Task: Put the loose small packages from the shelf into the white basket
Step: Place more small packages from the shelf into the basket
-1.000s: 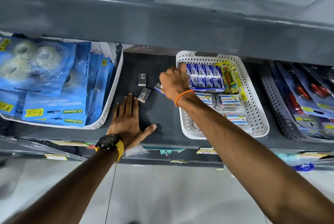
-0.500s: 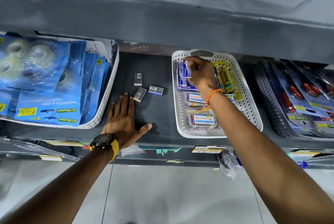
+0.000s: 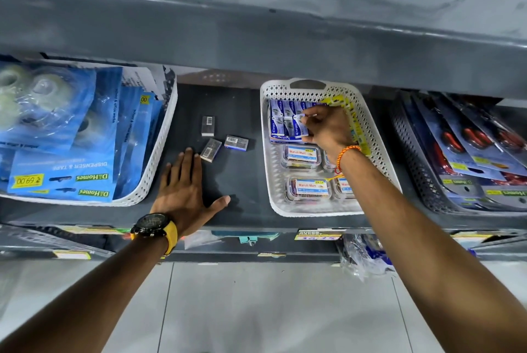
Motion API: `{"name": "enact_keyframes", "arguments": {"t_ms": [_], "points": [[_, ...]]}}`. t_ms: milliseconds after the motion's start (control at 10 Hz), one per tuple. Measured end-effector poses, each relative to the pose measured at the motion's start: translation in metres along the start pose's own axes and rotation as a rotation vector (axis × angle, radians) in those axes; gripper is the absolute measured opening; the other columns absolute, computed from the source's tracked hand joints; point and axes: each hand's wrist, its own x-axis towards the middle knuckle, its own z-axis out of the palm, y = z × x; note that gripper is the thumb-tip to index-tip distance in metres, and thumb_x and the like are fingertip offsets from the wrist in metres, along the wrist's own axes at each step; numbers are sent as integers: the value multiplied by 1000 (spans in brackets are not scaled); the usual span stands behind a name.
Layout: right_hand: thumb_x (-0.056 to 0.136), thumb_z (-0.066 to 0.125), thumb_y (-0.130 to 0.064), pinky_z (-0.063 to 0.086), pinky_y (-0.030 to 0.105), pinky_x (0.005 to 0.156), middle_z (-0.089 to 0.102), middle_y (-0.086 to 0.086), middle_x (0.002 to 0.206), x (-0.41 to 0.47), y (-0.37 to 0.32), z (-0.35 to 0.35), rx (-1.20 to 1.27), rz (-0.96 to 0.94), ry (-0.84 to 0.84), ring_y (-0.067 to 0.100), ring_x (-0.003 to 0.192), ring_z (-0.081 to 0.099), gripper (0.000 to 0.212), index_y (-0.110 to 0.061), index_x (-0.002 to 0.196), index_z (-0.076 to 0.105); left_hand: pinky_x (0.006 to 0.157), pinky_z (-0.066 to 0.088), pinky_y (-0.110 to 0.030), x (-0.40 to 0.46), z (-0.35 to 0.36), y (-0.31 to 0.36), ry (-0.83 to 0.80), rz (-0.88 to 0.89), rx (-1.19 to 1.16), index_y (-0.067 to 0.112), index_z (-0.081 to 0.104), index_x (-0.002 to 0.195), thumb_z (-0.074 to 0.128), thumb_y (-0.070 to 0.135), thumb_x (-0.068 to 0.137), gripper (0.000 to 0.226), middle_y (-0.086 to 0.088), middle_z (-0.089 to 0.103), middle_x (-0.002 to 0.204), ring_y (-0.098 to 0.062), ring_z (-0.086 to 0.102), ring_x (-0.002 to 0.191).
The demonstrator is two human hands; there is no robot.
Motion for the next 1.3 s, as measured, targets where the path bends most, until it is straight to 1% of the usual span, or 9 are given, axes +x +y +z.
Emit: {"name": "enact_keyframes", "arguments": {"t_ms": [200,300,400,500,700,900,1000,1100,1300], "points": [[78,79,-23,63,46,68,79,-3,87,10,7,15,-278,-4,176,26,74,76,22,-31,62,67,127,3,-49,0,0,-1,-8,-1,4,4,4,161,16,92,75,123,-13,-4,171,-29,-2,157],[83,74,-30,61,39,75,77,0,79,5,1,18,-474,-67,233,23,70,71,19,-24,66,70,127,3,-49,0,-1,0,-12,-3,10,5,3,161,15,92,74,123,-13,-6,171,-29,-3,157],[88,69,-35,52,26,65,55,-1,51,-2,-5,18,-659,-169,226,17,50,53,40,-15,55,60,127,2,-48,0,0,-1,-11,0,14,4,3,160,15,92,75,123,-13,-6,171,-29,-3,157],[91,67,-35,39,20,58,55,-2,52,-7,-9,19,-723,-185,186,11,47,47,37,-12,61,69,127,2,-49,0,0,-1,-9,2,10,4,3,161,15,92,75,123,-13,-5,171,-29,-2,157],[91,65,-30,48,23,64,74,3,67,-14,-7,24,-683,-268,205,18,62,66,29,-12,70,75,127,2,-49,1,-1,-1,-16,0,15,5,1,161,14,92,75,123,-12,-6,171,-29,-4,157],[88,69,-23,38,22,63,76,-1,77,-40,-13,39,-458,-619,263,17,69,69,17,-17,72,71,127,3,-50,2,1,-2,-15,-7,14,4,3,160,14,92,73,124,-13,-5,171,-28,-4,157],[84,70,-32,39,38,83,74,-4,81,-47,-19,65,-629,-823,82,22,86,66,11,-22,79,72,127,3,-50,1,1,0,-13,-11,4,5,3,160,16,91,73,124,-12,-5,171,-28,-3,157],[78,77,-29,22,41,90,74,-2,86,-50,-25,94,-1001,-837,-66,25,99,62,12,-22,87,73,127,3,-49,0,0,1,-7,-15,1,5,5,160,18,91,73,123,-13,-4,171,-28,-2,157],[76,78,-17,22,53,110,73,4,100,-59,-40,126,-1310,-634,-160,30,112,60,22,-19,97,71,127,3,-50,0,1,1,-7,-7,2,4,3,160,20,91,74,123,-14,-4,171,-29,-2,157]]}}
